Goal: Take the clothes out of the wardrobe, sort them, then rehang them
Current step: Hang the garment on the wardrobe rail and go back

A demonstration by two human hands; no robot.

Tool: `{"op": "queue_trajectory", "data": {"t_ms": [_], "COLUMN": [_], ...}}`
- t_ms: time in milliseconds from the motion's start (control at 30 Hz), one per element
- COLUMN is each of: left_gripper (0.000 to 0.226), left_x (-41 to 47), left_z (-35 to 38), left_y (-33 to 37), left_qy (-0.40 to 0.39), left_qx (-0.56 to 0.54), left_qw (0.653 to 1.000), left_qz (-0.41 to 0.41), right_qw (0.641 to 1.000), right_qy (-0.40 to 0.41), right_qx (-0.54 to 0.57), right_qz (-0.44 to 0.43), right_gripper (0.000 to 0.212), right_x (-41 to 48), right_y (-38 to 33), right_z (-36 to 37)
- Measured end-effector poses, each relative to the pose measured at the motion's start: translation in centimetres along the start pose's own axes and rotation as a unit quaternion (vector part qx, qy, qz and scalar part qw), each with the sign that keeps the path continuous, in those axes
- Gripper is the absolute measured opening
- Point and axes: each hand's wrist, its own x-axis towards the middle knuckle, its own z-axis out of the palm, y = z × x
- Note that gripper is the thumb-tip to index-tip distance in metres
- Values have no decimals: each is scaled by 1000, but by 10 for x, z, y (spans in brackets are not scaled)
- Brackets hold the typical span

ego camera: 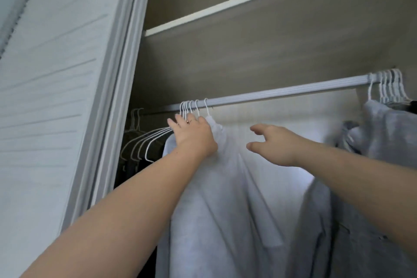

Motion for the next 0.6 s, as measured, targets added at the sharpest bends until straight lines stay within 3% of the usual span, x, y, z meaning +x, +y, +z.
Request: {"op": "queue_trajectory", "data": {"t_ms": [133,333,600], "left_gripper": [68,53,6], "left_x": [9,24,26], "left_z": [0,5,10], "left_y": [-33,-45,-25], "left_qy": [-75,-37,-55], "left_qx": [-15,-80,-220], "left_qw": [995,994,973], "left_qz": [-60,-64,33], "right_qw": [995,976,952], "right_qy": [-2,4,41], "right_qx": [95,218,304], "right_qz": [-4,-5,20], "right_gripper": [58,54,29], "right_x": [27,67,87], "right_y": [-20,-49,-58], "right_z": [35,67,70]}}
